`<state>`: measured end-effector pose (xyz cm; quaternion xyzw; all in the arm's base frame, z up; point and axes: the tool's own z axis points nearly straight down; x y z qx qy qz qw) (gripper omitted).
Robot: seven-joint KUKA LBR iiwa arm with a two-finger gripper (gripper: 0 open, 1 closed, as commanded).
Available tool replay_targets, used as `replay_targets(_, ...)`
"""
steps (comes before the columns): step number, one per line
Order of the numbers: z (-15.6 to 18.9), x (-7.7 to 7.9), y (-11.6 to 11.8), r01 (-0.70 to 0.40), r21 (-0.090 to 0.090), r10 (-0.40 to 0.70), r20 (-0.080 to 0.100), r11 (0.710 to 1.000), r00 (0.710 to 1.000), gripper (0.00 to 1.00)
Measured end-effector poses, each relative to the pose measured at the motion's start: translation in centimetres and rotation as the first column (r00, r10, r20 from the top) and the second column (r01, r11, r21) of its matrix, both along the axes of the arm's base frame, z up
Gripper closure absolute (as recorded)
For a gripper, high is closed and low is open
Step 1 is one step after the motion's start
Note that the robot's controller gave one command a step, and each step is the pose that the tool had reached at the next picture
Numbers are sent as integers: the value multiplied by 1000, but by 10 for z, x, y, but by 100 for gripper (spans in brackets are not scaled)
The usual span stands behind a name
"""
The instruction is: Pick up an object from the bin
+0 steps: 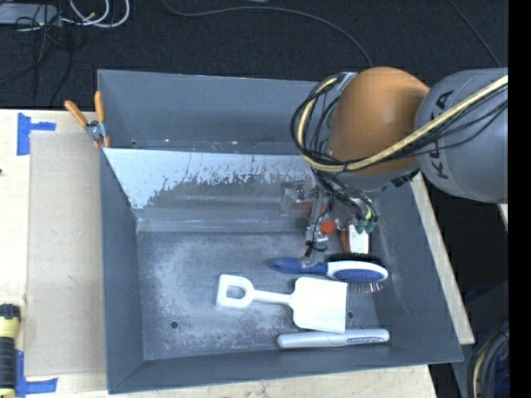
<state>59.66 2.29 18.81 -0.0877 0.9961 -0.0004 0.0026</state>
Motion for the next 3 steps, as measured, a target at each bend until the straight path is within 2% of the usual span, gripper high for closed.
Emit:
replay_targets(1, -35, -25, 28, -163, 2, 163, -12, 987, 986, 0)
replay_targets(2, -42, -24, 51, 16, 2, -16, -6, 1000, 1000, 0)
replay_targets(3, -64, -44, 73, -144, 2, 144, -9, 990, 990, 0)
